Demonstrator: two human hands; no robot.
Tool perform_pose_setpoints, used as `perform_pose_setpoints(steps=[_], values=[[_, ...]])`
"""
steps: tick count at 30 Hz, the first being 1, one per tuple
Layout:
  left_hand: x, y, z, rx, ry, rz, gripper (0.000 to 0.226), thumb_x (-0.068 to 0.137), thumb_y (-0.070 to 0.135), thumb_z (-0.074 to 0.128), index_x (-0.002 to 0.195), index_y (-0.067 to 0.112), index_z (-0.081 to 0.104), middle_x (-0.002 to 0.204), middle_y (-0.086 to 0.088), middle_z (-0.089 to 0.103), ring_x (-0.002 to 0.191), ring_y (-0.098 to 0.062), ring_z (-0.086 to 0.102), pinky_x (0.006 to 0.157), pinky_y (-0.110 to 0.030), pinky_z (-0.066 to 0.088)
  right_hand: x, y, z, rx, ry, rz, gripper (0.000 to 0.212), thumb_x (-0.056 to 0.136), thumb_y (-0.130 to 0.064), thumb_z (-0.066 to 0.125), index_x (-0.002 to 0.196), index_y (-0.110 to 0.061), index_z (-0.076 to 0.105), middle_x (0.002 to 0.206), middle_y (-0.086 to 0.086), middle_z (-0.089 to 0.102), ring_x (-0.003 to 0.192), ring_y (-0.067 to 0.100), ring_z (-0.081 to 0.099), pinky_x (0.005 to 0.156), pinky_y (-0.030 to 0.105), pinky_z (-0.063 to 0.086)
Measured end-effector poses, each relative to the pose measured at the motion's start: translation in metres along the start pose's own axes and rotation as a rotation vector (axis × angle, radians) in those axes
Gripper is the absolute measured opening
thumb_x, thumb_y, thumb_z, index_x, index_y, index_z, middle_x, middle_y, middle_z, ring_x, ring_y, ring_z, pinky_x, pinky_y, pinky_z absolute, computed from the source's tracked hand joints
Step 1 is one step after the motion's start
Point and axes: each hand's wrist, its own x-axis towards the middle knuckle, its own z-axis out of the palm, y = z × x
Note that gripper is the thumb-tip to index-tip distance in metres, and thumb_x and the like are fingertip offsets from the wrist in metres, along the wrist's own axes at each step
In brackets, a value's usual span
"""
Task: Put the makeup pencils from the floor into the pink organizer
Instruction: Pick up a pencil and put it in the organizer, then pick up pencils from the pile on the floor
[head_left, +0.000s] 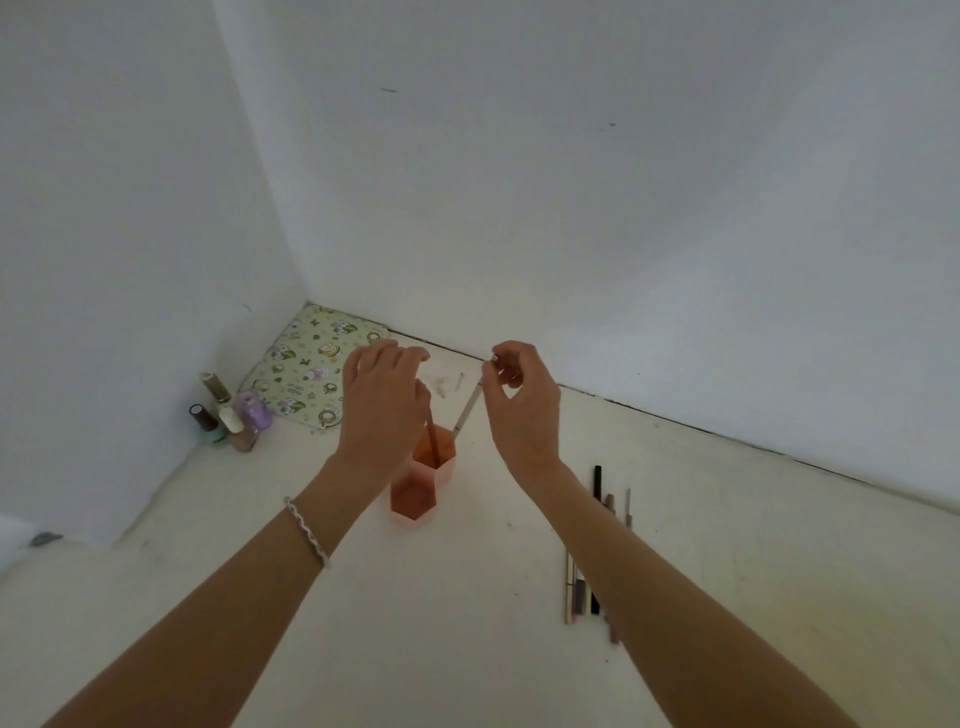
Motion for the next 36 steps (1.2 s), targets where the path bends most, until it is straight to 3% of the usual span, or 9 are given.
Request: perform_pose_setpoints(steps=[6,10,12,16,21,26,31,34,36], values=[[0.006,0.018,-0.02,-0.2,0.055,-0.013,0.037,0.084,0.002,0.056,0.119,0.012,0.061,0.111,-0.002,0.064,0.113,-0.023,0.053,0.102,-0.037,0.036,-0.02,0.017,0.013,-0.163,-0.223,-0.032,0.017,0.093,-0.01,0.057,0.105,-0.016,0.067,0.098,-0.007,0.068,0.083,0.009,0.06,0.079,0.026,0.052],[-0.008,0.054,-0.01,-0.277,0.082,0.061,0.021,0.08,-0.001,0.058,0.097,0.009,0.058,0.094,-0.003,0.058,0.082,-0.019,0.054,0.069,-0.032,0.048,-0.018,0.029,-0.009,-0.295,-0.224,-0.055,0.037,0.088,0.003,0.05,0.116,-0.014,0.066,0.099,-0.001,0.069,0.087,0.013,0.062,0.079,0.025,0.05],[-0.022,0.079,0.011,-0.236,-0.099,0.1,0.016,0.084,0.004,0.056,0.098,0.012,0.055,0.096,-0.001,0.054,0.073,-0.014,0.052,0.061,-0.027,0.047,-0.014,0.04,-0.032,-0.302,-0.188,0.048,0.039,0.085,0.005,0.048,0.114,-0.015,0.065,0.095,-0.002,0.068,0.081,0.014,0.061,0.075,0.027,0.05],[-0.06,0.115,0.071,-0.182,-0.598,-0.071,0.023,0.089,0.012,0.048,0.11,0.018,0.057,0.11,0.0,0.058,0.092,-0.017,0.06,0.078,-0.028,0.049,-0.011,0.062,-0.075,-0.298,-0.165,0.169,0.033,0.087,0.002,0.047,0.107,-0.016,0.067,0.092,-0.005,0.067,0.078,0.011,0.06,0.073,0.025,0.049],[-0.097,0.15,0.119,-0.152,-0.823,-0.248,0.025,0.09,0.014,0.044,0.111,0.013,0.057,0.112,-0.004,0.063,0.101,-0.024,0.062,0.08,-0.031,0.049,-0.018,0.088,-0.109,-0.276,-0.171,0.252,0.029,0.09,-0.001,0.047,0.101,-0.018,0.068,0.085,-0.01,0.065,0.071,0.004,0.059,0.067,0.018,0.045],[-0.105,0.164,0.136,-0.152,-0.803,-0.306,0.027,0.092,0.022,0.054,0.115,0.009,0.053,0.115,-0.007,0.058,0.105,-0.024,0.061,0.088,-0.031,0.05,-0.023,0.103,-0.13,-0.267,-0.187,0.312,0.03,0.088,0.002,0.046,0.093,-0.019,0.067,0.08,-0.008,0.066,0.071,0.011,0.062,0.066,0.021,0.048],[-0.095,0.154,0.131,-0.225,-0.765,-0.359,0.015,0.091,0.016,0.055,0.104,0.008,0.057,0.104,-0.008,0.064,0.093,-0.024,0.064,0.08,-0.032,0.054,-0.022,0.114,-0.142,-0.285,-0.2,0.341,0.032,0.087,0.002,0.043,0.09,-0.02,0.066,0.076,-0.008,0.066,0.066,0.021,0.064,0.064,0.029,0.053],[-0.076,0.143,0.115,-0.395,-0.572,-0.396,0.019,0.089,0.015,0.059,0.108,0.011,0.056,0.087,-0.002,0.064,0.074,-0.017,0.065,0.065,-0.031,0.056,-0.021,0.116,-0.137,-0.324,-0.253,0.365,0.028,0.088,-0.002,0.045,0.09,-0.019,0.066,0.076,-0.008,0.065,0.057,0.014,0.057,0.058,0.027,0.049],[-0.06,0.136,0.101,-0.485,-0.424,-0.381,0.029,0.089,0.013,0.06,0.117,0.014,0.054,0.081,0.003,0.062,0.068,-0.011,0.062,0.059,-0.023,0.05,-0.022,0.117,-0.127,-0.457,-0.339,0.354,0.02,0.088,-0.01,0.048,0.091,-0.014,0.068,0.083,-0.003,0.066,0.068,0.014,0.059,0.067,0.029,0.051]])
